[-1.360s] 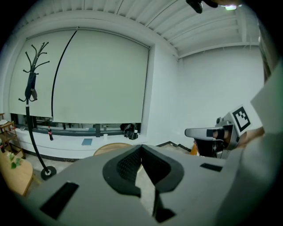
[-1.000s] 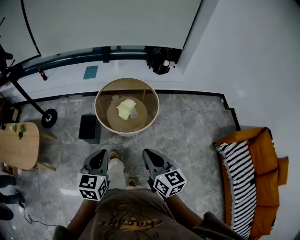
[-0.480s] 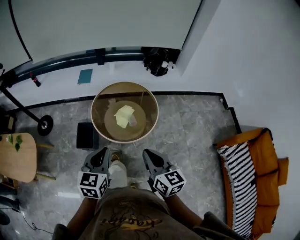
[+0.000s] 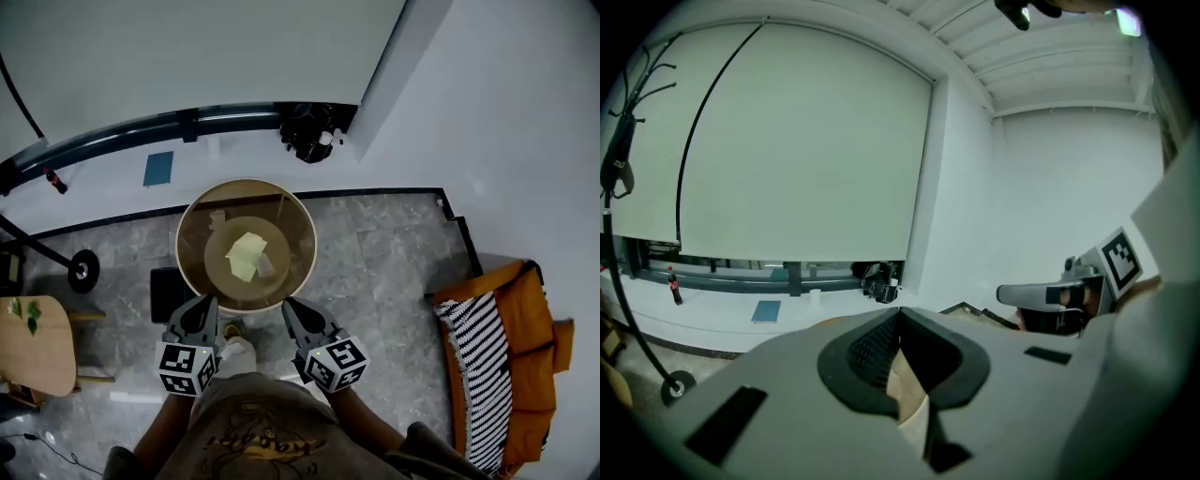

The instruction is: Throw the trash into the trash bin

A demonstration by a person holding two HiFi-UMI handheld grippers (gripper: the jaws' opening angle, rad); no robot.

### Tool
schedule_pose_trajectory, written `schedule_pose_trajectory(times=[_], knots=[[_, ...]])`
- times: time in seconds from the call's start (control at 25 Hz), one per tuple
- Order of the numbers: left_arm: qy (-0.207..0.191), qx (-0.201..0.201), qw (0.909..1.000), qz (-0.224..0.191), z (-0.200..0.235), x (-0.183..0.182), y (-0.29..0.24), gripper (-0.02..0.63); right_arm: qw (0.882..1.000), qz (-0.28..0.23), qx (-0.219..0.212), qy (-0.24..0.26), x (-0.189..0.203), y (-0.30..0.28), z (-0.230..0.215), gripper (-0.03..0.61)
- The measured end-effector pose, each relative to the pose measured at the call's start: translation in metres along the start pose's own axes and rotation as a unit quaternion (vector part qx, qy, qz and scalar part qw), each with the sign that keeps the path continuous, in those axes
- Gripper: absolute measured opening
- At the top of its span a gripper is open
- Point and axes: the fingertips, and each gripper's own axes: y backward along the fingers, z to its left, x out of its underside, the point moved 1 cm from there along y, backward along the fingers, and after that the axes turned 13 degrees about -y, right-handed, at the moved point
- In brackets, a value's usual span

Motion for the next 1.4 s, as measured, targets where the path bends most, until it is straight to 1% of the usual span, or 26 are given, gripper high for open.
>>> schedule_pose_trajectory(times=[0.32,0.44,0.6,0.8,0.96,1.24,1.4], knots=[[-0.01,0.016,0.9998,0.0,0.064,-0.024,-0.05,0.017,1.0,-0.008,0.013,0.0,-0.034,-0.074,-0.005,0.018],[-0.006,0.028,0.9996,-0.008,0.086,-0.034,-0.064,0.017,1.0,-0.012,0.021,0.002,-0.044,-0.099,-0.006,0.02],[-0.014,0.038,0.9989,-0.022,0.106,-0.048,-0.077,0.017,0.999,-0.024,0.033,0.006,-0.056,-0.119,-0.006,0.02],[-0.012,0.039,0.9988,-0.027,0.114,-0.06,-0.09,0.017,0.999,-0.027,0.037,0.011,-0.067,-0.128,-0.01,0.019],[-0.011,0.036,0.9989,-0.027,0.115,-0.065,-0.097,0.017,0.999,-0.028,0.032,0.015,-0.074,-0.133,-0.016,0.019],[-0.008,0.031,0.9994,-0.017,0.111,-0.061,-0.109,0.017,1.0,-0.007,0.018,0.013,-0.073,-0.14,-0.028,0.019],[0.004,0.024,0.9995,-0.019,0.111,-0.057,-0.122,0.017,1.0,0.0,0.008,0.009,-0.071,-0.146,-0.037,0.02]])
